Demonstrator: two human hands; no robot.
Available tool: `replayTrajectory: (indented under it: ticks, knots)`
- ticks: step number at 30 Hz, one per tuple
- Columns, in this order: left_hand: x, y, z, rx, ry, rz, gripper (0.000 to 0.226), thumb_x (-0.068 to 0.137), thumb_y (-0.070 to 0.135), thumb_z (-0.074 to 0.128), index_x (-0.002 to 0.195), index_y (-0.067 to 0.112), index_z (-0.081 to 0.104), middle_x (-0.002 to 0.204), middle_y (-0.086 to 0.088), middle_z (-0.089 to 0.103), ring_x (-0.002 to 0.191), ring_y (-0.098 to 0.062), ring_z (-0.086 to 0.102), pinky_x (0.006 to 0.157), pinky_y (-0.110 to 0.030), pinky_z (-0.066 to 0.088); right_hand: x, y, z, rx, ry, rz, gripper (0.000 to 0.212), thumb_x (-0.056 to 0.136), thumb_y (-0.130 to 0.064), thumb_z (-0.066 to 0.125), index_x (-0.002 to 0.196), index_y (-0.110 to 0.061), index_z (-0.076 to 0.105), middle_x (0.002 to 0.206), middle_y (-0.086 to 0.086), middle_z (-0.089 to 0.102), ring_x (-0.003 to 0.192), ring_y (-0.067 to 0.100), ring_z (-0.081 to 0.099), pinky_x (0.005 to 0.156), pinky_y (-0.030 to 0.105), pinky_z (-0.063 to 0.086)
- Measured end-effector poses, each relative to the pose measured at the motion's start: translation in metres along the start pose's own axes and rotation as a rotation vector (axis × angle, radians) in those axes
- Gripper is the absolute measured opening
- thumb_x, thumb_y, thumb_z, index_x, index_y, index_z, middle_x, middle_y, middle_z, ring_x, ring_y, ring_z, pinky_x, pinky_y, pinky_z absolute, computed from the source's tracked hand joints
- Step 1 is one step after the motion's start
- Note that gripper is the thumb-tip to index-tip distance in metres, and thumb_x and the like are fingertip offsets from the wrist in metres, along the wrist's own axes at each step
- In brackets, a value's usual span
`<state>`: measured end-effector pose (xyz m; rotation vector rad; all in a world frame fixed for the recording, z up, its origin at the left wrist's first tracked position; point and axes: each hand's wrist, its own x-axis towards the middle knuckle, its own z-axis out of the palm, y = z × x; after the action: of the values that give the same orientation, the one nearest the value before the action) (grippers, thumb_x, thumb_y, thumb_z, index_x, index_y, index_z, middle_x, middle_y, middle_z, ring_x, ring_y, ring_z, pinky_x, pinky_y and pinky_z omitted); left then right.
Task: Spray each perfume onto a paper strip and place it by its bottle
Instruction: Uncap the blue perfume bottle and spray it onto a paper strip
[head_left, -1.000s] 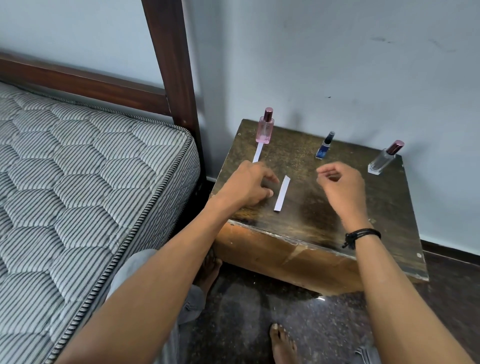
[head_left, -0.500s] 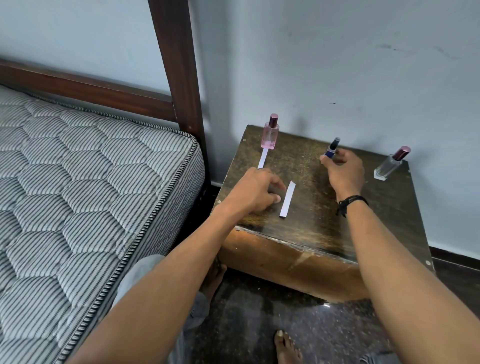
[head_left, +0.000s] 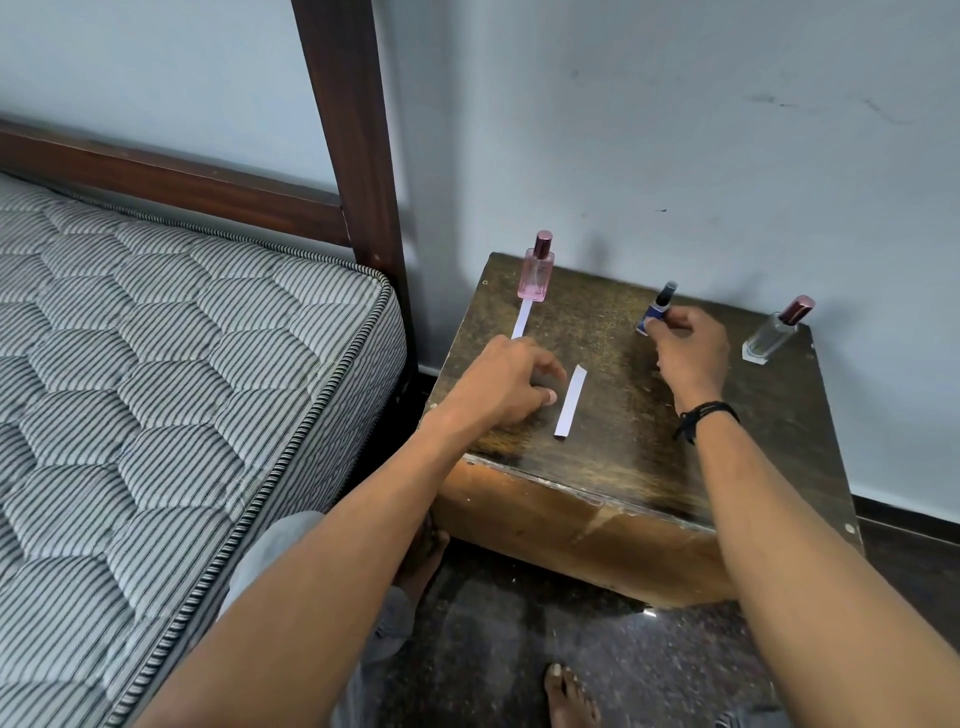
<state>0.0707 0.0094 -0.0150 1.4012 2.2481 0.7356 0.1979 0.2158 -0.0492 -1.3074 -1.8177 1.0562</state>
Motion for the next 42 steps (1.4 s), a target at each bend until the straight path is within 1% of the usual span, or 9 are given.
replayTrajectory:
  ticks: [4,9,12,16,20,25,31,36,42]
  knots:
    - [0.001,0.001,-0.002,-0.031,0.035,-0.019,0.027,0.087,0.022,0.075,0.114,0.021,0.072,0.12,0.001,0.065,0.119,-0.02,0.053,0.105,-0.037,0.044,-0.015,-0.005,-0.011,0.148,-0.105,-0.027,0.012,0.09,-0.026,0.076,0.089,-0.036,0.069,0.095,-0.009,0.075,0.085,0.018,0.075,0.055,0.02,0.054]
    - [-0.001,0.01,-0.007,-0.289,0.126,-0.096,0.026,0.089,0.016,0.072,0.115,0.022,0.073,0.114,0.006,0.069,0.105,-0.01,0.063,0.1,-0.03,0.05,-0.042,-0.004,-0.022,0.296,-0.293,-0.018,0.015,0.092,-0.017,0.075,0.1,-0.03,0.075,0.1,-0.006,0.079,0.091,0.014,0.076,0.066,0.02,0.058]
    - [-0.003,0.015,-0.008,-0.425,0.157,-0.098,0.026,0.09,0.015,0.071,0.115,0.022,0.073,0.105,0.008,0.073,0.095,-0.007,0.066,0.092,-0.025,0.053,-0.056,-0.003,-0.027,0.414,-0.451,0.017,0.018,0.092,-0.014,0.076,0.107,-0.024,0.077,0.108,0.003,0.079,0.098,0.021,0.076,0.072,0.024,0.06]
    - [-0.003,0.02,-0.002,-0.479,0.17,-0.092,0.021,0.089,0.018,0.073,0.109,0.023,0.076,0.093,0.014,0.072,0.086,0.001,0.064,0.077,-0.011,0.046,-0.07,-0.007,-0.031,0.528,-0.548,0.061,0.02,0.09,-0.012,0.077,0.106,-0.022,0.08,0.11,0.01,0.079,0.102,0.027,0.076,0.078,0.027,0.061]
    - [-0.003,0.024,0.006,-0.456,0.148,-0.077,0.013,0.087,0.02,0.075,0.1,0.022,0.077,0.087,0.015,0.072,0.079,0.002,0.064,0.069,-0.011,0.043,-0.08,-0.011,-0.031,0.628,-0.571,0.084,0.021,0.089,-0.007,0.076,0.108,-0.017,0.08,0.114,0.013,0.077,0.106,0.029,0.074,0.081,0.027,0.06]
    - [-0.002,0.026,0.008,-0.446,0.146,-0.06,0.01,0.084,0.021,0.079,0.093,0.022,0.076,0.083,0.015,0.072,0.073,0.004,0.065,0.068,-0.011,0.046,-0.084,-0.012,-0.033,0.626,-0.578,0.069,0.024,0.092,-0.001,0.071,0.11,-0.015,0.079,0.115,0.013,0.077,0.11,0.029,0.073,0.088,0.031,0.06]
    - [0.0,0.028,0.013,-0.443,0.137,-0.059,0.012,0.08,0.017,0.082,0.089,0.017,0.074,0.083,0.009,0.073,0.076,-0.005,0.068,0.065,-0.009,0.049,-0.087,-0.013,-0.035,0.561,-0.575,0.014,0.021,0.091,-0.012,0.076,0.11,-0.019,0.08,0.12,0.004,0.077,0.112,0.024,0.073,0.095,0.034,0.059]
    - [-0.001,0.032,0.018,-0.433,0.129,-0.057,0.013,0.078,0.016,0.083,0.086,0.018,0.073,0.082,0.011,0.072,0.076,-0.007,0.069,0.066,-0.013,0.052,-0.085,-0.013,-0.037,0.476,-0.558,-0.025,0.024,0.093,-0.008,0.073,0.104,-0.028,0.082,0.122,-0.003,0.076,0.114,0.021,0.071,0.098,0.035,0.058]
    - [-0.002,0.033,0.021,-0.475,0.122,-0.08,0.021,0.078,0.013,0.083,0.096,0.017,0.073,0.079,0.008,0.07,0.073,-0.007,0.063,0.07,-0.012,0.051,-0.08,-0.013,-0.042,0.457,-0.562,-0.027,0.036,0.093,0.001,0.069,0.111,-0.028,0.079,0.116,0.002,0.077,0.112,0.023,0.072,0.099,0.04,0.057]
